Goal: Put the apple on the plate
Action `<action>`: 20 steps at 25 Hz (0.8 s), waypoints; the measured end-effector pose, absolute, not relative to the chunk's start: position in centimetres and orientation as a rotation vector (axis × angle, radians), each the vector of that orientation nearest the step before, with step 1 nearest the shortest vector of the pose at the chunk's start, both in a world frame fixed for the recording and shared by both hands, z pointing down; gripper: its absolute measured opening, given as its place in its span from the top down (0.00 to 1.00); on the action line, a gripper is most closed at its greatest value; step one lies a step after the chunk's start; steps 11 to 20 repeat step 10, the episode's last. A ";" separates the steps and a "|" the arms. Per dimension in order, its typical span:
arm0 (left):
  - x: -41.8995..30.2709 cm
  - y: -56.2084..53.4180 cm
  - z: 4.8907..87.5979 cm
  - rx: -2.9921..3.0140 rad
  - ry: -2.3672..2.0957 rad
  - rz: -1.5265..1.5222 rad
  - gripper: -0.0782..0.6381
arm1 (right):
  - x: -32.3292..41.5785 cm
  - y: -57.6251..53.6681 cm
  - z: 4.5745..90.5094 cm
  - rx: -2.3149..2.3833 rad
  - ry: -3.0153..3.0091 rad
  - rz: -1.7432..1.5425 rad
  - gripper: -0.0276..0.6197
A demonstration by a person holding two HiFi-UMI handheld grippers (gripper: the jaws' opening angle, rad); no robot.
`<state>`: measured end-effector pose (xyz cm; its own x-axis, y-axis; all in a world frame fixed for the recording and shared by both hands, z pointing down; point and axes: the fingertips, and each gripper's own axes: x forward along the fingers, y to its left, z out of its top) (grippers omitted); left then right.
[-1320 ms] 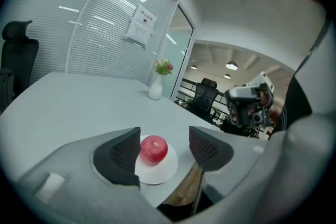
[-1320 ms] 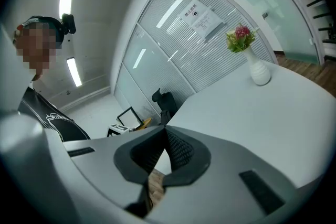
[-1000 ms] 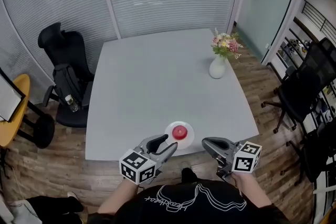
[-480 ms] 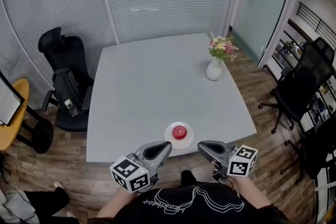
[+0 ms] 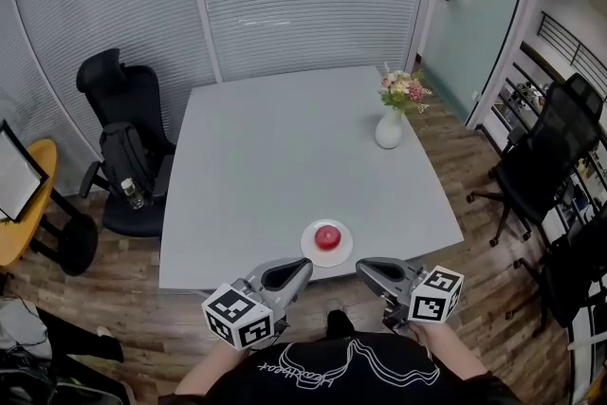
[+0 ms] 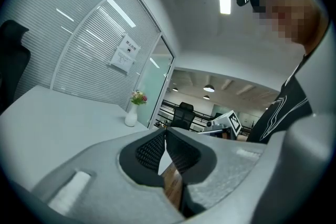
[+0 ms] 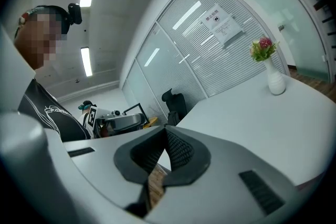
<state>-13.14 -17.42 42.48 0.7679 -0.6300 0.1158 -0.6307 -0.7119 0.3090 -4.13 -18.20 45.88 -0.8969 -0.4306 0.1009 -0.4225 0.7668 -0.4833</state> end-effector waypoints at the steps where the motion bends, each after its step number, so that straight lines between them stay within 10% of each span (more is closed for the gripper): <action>1: -13.1 -17.3 42.5 2.632 -0.971 0.005 0.86 | -4.1 -18.1 45.9 -0.711 2.939 -0.796 0.95; 20: -13.4 -15.8 42.5 2.635 -0.973 0.005 0.86 | -4.5 -16.7 45.9 -0.711 2.939 -0.790 0.95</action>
